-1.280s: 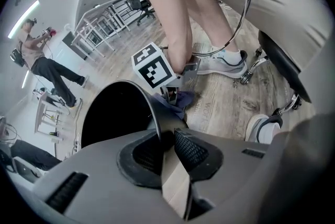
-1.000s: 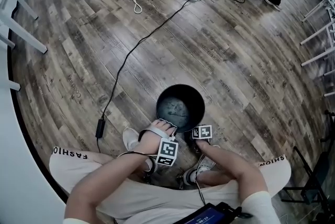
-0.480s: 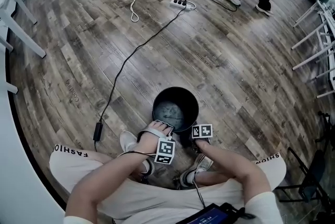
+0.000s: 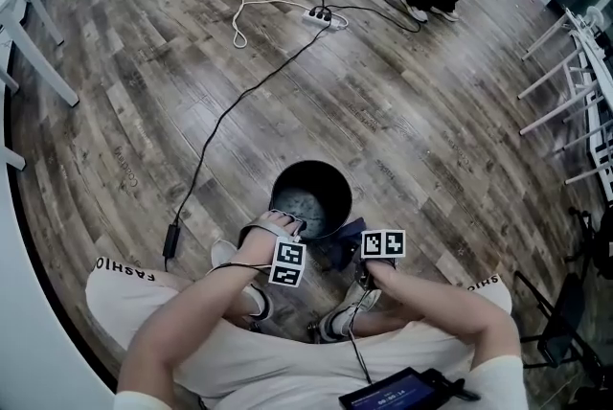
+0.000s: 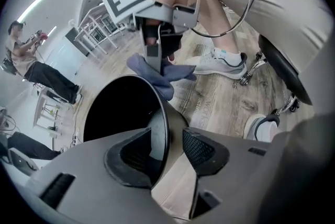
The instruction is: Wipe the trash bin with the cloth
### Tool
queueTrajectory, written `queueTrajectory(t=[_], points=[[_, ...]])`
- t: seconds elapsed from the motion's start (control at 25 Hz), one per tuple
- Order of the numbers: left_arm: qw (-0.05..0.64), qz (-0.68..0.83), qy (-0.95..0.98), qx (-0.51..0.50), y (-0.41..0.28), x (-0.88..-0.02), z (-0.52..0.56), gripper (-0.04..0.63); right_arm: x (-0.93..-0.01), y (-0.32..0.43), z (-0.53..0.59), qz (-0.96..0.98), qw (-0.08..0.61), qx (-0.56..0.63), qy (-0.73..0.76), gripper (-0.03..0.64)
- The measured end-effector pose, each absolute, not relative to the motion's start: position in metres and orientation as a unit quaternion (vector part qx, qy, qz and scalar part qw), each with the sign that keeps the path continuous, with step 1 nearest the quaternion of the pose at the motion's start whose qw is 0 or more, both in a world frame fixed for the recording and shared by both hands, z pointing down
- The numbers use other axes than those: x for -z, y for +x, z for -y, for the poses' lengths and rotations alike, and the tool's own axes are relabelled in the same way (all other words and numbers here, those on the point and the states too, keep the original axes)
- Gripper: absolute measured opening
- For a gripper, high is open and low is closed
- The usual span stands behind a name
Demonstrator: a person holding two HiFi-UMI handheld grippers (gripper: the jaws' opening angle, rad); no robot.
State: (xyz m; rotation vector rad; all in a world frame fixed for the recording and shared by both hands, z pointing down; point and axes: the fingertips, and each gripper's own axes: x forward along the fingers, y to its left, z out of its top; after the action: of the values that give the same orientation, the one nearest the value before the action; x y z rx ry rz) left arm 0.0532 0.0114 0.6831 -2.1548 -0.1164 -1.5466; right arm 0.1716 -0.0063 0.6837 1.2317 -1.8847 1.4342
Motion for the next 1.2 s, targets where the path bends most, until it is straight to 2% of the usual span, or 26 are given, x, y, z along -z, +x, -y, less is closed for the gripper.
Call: queueTrajectory(t=[0.28,0.36,0.76,1.2], points=[[0.245,0.041,-0.782,0.572,0.046,-0.688,-0.003,0.176,-0.641,0.145,-0.01,0.716,0.225,-0.511,0.419,0.083],[0.252,0.046,-0.778,0.573,0.047,-0.69,-0.005,0.144,-0.643,0.137,-0.012,0.725,0.234,-0.502,0.409,0.083],[0.271,0.075,-0.772,0.57,0.06,-0.691,-0.022,0.078,-0.69,0.149,0.002,0.716,0.276,-0.497,0.404,0.083],[0.259,0.056,-0.778,0.569,0.067,-0.688,-0.02,0.074,-0.78,0.166,0.023,0.73,0.31,-0.457,0.402,0.083]])
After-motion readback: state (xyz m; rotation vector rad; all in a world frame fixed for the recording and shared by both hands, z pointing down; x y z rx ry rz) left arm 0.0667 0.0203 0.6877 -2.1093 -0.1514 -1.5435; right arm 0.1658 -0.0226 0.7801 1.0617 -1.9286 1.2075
